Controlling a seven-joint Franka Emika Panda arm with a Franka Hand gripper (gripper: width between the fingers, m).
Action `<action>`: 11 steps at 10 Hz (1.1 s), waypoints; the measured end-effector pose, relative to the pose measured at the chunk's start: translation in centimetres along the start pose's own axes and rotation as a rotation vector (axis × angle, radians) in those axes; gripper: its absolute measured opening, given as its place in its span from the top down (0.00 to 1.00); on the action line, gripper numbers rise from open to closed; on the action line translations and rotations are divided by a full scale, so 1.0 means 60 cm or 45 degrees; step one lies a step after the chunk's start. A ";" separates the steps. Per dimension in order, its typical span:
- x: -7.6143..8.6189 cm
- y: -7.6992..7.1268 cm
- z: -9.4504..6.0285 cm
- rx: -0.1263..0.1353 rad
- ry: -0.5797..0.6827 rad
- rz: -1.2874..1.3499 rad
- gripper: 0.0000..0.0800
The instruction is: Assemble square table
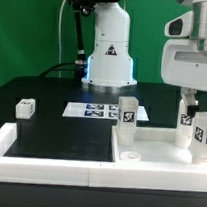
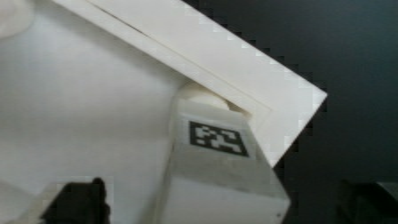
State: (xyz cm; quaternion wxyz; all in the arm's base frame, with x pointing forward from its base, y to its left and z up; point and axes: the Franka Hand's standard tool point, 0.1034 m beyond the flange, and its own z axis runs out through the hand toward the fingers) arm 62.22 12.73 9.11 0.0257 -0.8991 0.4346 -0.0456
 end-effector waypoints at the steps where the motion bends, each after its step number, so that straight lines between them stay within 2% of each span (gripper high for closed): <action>1: -0.001 -0.001 0.000 0.001 0.000 -0.159 0.19; 7: -0.004 -0.001 0.002 -0.003 -0.001 -0.779 0.19; 11: 0.004 0.004 0.002 -0.017 0.007 -1.115 0.19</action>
Offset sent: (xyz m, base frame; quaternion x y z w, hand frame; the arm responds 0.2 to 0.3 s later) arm -0.0012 0.0081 -0.0022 0.0054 -0.0096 -0.1821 0.9832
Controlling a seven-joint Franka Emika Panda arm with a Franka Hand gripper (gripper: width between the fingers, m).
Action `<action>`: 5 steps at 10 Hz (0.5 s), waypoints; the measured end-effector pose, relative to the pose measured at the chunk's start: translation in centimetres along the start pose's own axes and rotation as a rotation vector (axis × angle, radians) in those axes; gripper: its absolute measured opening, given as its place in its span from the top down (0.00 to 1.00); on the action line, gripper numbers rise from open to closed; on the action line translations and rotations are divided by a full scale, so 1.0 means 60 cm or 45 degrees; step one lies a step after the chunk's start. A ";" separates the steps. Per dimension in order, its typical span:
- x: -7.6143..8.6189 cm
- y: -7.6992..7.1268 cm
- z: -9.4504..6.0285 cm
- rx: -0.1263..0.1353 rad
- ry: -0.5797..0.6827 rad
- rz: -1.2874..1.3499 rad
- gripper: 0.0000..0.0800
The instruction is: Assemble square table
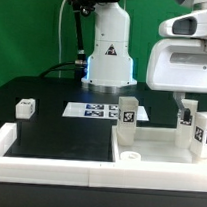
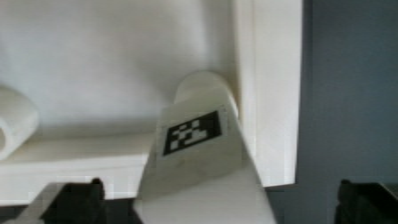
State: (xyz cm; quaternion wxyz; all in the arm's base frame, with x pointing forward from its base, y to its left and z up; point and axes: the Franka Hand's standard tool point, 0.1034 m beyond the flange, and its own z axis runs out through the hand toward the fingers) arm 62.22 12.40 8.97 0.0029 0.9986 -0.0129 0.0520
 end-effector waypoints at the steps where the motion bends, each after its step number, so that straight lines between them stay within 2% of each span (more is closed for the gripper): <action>1: 0.000 0.001 0.000 -0.008 0.001 -0.047 0.19; 2: 0.001 0.004 0.000 -0.011 0.001 -0.108 0.19; 3: 0.001 0.005 0.000 -0.011 0.001 -0.108 0.30; 4: 0.001 0.005 0.000 -0.011 0.001 -0.106 0.47; 5: 0.001 0.005 0.000 -0.011 0.001 -0.092 0.47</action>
Offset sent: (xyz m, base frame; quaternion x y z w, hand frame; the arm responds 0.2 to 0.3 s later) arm 0.0000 0.0000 0.0000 0.0000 0.0000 0.0000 1.0000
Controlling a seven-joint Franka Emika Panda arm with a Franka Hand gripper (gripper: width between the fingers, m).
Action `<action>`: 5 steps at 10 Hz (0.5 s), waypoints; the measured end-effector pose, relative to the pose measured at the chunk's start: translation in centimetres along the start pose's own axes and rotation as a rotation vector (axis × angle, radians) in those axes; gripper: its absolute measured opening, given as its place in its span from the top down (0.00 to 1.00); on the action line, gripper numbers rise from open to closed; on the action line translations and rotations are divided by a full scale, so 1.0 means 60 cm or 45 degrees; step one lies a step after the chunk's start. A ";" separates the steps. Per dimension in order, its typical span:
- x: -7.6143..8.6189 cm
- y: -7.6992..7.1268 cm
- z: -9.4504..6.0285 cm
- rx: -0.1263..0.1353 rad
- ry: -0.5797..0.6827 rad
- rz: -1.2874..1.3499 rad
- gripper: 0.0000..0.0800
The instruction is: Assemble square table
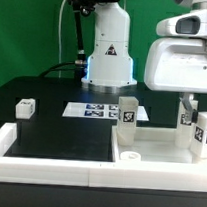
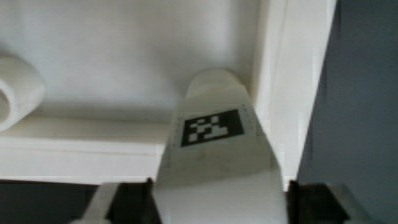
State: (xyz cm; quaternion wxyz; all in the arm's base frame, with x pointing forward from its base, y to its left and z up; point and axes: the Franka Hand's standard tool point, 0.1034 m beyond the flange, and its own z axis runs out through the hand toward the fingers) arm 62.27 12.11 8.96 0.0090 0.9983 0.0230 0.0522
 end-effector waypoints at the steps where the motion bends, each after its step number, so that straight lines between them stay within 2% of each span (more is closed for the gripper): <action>1: 0.000 0.000 0.000 0.000 0.000 0.036 0.64; 3: 0.000 -0.001 0.000 0.003 0.000 0.088 0.64; 5: 0.000 0.001 0.000 0.004 -0.002 0.323 0.64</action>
Offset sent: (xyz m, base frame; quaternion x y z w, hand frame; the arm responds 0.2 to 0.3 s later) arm 0.0000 0.0000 0.0000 0.0000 0.0000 0.1296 0.9916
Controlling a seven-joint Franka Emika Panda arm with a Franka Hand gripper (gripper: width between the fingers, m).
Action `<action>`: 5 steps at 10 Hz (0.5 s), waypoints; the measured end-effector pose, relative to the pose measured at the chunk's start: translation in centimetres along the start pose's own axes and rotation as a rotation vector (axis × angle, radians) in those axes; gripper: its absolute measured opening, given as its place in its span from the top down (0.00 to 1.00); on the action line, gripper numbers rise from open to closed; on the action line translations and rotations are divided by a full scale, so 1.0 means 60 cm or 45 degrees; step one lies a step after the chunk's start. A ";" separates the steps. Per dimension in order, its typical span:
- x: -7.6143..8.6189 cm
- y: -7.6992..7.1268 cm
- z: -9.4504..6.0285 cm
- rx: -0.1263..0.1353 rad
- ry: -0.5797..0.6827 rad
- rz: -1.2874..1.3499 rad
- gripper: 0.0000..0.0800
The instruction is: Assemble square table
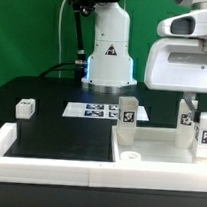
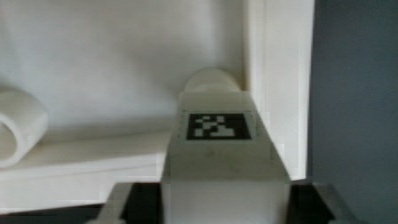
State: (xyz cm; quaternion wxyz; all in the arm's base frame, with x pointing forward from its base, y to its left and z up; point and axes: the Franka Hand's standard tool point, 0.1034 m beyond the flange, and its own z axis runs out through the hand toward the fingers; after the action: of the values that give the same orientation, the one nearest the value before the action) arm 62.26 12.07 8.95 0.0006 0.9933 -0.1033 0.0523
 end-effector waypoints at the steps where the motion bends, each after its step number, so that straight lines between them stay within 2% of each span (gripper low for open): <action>1: 0.000 0.001 0.000 0.003 -0.002 0.138 0.64; 3: -0.001 0.003 0.002 0.005 -0.006 0.460 0.64; 5: -0.005 -0.003 0.002 -0.008 -0.014 0.789 0.64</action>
Offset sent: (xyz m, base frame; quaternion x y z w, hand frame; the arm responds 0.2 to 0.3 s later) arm -0.0043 -0.0017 -0.0042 -0.0489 0.0254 0.3249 0.9441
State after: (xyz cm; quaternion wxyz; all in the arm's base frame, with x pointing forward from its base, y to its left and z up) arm 62.04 12.29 8.81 -0.0130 0.9147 -0.4016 0.0444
